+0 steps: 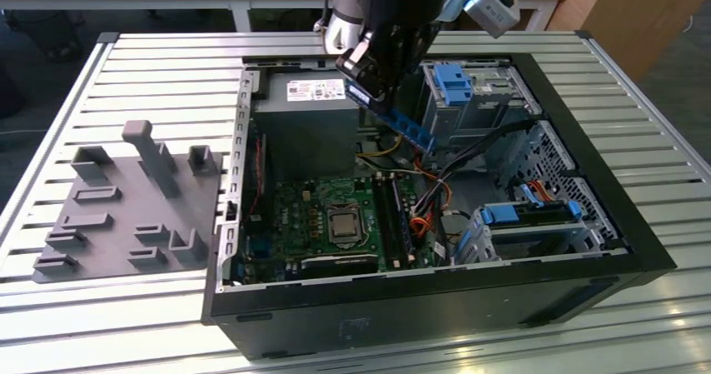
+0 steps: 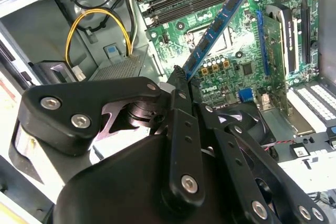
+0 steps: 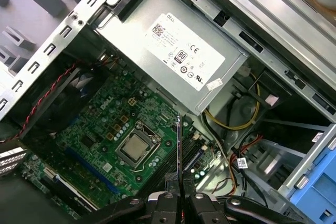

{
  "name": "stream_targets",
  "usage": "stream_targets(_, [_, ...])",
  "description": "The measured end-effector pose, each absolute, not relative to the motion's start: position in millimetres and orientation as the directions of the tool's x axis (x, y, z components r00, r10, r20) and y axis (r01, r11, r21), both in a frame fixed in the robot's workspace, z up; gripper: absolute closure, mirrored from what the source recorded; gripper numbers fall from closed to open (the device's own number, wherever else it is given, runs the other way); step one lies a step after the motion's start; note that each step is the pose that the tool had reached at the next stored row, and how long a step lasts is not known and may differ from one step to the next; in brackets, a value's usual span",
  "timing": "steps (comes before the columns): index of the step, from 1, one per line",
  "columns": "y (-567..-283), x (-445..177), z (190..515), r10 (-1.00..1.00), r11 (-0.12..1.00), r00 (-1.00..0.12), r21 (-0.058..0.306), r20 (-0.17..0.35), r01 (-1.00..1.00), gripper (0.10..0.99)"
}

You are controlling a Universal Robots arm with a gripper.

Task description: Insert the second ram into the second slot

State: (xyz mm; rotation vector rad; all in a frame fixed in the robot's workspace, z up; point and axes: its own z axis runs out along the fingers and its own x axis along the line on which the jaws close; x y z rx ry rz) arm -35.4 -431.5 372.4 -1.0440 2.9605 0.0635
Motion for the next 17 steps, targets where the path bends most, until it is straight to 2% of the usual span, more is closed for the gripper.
stream_targets(17, [-431.8,-35.5,372.4,-0.581,0.813,-0.814,0.037,-0.015,-0.581,0.949])
